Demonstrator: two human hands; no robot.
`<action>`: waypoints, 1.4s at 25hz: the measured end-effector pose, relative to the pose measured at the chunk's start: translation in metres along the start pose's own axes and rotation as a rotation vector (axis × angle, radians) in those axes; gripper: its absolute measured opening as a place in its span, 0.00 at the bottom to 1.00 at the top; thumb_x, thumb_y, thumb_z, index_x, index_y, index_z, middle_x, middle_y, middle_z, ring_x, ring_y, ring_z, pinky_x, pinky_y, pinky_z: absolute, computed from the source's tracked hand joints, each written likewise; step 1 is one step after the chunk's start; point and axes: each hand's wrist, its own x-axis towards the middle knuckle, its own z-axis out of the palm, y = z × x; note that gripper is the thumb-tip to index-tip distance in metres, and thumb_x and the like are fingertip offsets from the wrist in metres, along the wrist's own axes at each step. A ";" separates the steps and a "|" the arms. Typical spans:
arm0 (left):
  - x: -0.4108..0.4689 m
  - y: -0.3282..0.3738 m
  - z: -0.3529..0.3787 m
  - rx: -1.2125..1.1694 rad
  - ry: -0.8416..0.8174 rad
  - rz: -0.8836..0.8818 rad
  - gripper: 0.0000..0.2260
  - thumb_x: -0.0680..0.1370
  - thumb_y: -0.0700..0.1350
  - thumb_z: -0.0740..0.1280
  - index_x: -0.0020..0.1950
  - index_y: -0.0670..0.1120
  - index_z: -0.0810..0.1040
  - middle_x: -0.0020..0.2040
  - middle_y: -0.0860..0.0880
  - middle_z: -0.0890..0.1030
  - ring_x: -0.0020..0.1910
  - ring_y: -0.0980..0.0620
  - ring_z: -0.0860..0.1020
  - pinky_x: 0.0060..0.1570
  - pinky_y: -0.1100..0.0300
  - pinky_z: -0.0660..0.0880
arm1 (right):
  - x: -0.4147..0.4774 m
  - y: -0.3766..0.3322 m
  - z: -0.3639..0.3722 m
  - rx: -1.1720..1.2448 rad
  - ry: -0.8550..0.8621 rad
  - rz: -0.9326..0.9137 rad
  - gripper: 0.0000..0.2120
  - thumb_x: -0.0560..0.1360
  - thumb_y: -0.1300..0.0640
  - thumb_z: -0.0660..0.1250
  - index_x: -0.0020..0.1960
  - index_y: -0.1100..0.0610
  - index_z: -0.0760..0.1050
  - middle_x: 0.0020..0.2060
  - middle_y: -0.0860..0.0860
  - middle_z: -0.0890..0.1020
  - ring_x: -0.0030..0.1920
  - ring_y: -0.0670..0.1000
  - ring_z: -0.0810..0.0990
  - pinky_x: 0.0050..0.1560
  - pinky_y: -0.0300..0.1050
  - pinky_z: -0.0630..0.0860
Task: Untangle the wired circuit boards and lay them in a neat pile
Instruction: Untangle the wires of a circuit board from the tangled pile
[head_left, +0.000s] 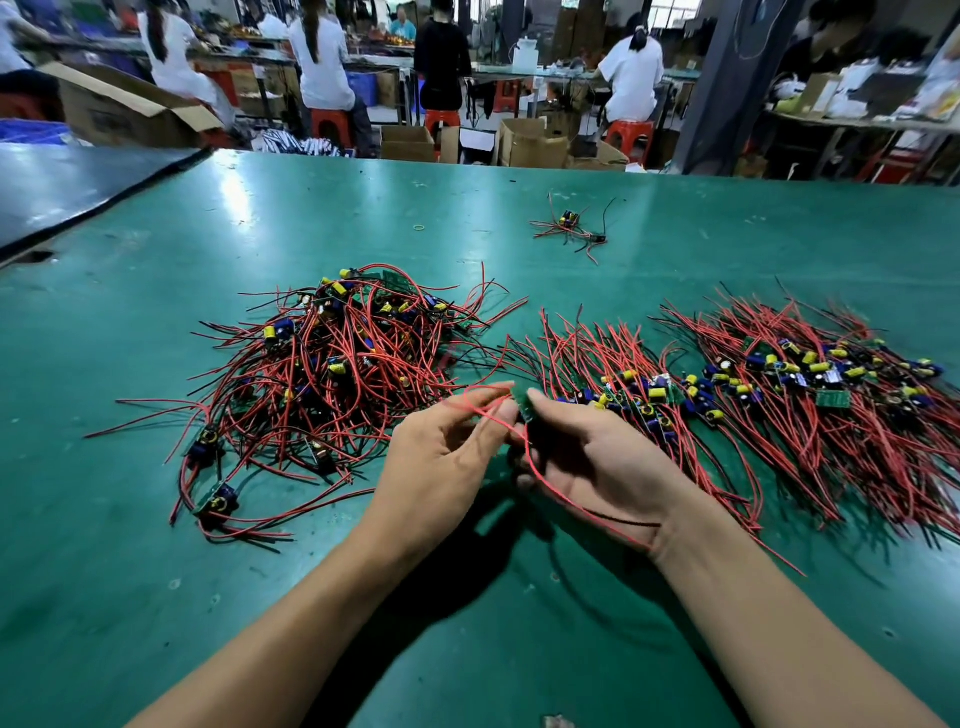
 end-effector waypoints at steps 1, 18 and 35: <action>0.001 0.000 -0.001 -0.029 -0.002 -0.001 0.07 0.78 0.41 0.68 0.54 0.46 0.83 0.49 0.51 0.86 0.47 0.63 0.81 0.51 0.66 0.76 | 0.000 0.002 0.000 -0.029 0.008 0.010 0.09 0.79 0.55 0.63 0.46 0.59 0.79 0.31 0.51 0.80 0.27 0.45 0.76 0.33 0.36 0.75; 0.005 0.003 -0.008 -0.360 0.002 -0.309 0.06 0.75 0.39 0.71 0.46 0.40 0.75 0.37 0.43 0.84 0.34 0.50 0.81 0.35 0.60 0.78 | 0.000 -0.001 -0.014 -0.602 0.085 -0.338 0.11 0.69 0.45 0.75 0.45 0.51 0.82 0.37 0.49 0.79 0.37 0.50 0.71 0.37 0.41 0.68; 0.001 0.005 -0.007 -0.380 -0.287 -0.479 0.04 0.75 0.41 0.70 0.45 0.41 0.83 0.41 0.40 0.83 0.32 0.49 0.79 0.31 0.61 0.77 | 0.005 0.006 -0.011 -0.358 0.142 -0.288 0.10 0.77 0.52 0.69 0.43 0.55 0.85 0.29 0.52 0.72 0.26 0.45 0.67 0.26 0.35 0.67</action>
